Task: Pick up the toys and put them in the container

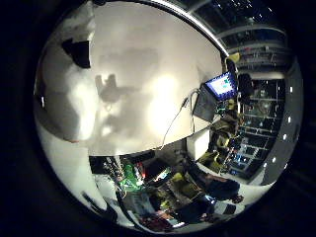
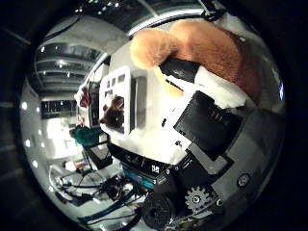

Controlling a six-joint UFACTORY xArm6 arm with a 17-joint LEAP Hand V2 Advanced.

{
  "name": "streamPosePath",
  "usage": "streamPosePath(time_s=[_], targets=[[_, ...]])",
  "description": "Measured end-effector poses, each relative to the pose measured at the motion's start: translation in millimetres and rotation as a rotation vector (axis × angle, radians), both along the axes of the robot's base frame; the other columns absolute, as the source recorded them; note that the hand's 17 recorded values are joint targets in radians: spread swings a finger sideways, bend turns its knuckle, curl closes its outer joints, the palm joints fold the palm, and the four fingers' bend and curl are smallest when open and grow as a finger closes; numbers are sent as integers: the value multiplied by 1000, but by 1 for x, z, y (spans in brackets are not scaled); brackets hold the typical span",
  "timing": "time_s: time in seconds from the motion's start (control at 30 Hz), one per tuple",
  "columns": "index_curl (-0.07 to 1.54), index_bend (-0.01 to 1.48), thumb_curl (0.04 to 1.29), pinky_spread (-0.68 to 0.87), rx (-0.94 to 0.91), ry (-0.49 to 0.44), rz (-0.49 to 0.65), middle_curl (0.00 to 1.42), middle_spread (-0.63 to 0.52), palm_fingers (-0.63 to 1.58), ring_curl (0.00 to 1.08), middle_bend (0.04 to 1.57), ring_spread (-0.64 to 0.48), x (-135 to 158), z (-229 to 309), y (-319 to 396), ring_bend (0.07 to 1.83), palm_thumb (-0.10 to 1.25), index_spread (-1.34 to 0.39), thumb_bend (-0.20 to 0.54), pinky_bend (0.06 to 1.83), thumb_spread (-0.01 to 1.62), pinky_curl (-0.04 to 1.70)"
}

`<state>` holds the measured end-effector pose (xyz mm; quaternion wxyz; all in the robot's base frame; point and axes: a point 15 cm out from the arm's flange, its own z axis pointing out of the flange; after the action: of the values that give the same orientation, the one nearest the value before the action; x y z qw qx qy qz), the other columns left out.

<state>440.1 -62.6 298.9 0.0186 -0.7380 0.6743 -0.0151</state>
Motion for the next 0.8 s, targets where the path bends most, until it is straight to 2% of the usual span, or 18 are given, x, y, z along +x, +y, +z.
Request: streamPosePath(time_s=[0.3,0.43,0.57,0.7,0.73,0.77,0.8], targets=[[594,1181,452,-216,52,72,163,573,-100,1242,546,1297,-156,-19,-19,164,1417,853,-178,-21,1151,1009,882],[593,1184,453,-219,55,60,220,570,-94,1242,545,1299,-157,-10,-21,225,1422,854,-178,-22,1140,1011,898],[589,1174,452,-230,64,26,233,568,-97,1240,542,1299,-158,1,-27,249,1417,847,-185,-25,1123,1007,898],[538,940,451,-329,66,29,234,535,-118,1116,509,1219,-182,2,-33,254,1368,822,-234,-29,1050,995,808],[481,745,451,-377,65,33,234,509,-137,850,492,1136,-200,1,-34,253,1330,819,-289,-27,1079,993,791],[497,679,451,-411,63,37,241,507,-150,794,503,1099,-211,0,-36,253,1316,817,-330,-26,1116,991,793],[479,651,450,-305,58,44,251,431,-139,122,447,850,-144,-1,-39,251,1115,819,-403,-21,1042,1001,800]])
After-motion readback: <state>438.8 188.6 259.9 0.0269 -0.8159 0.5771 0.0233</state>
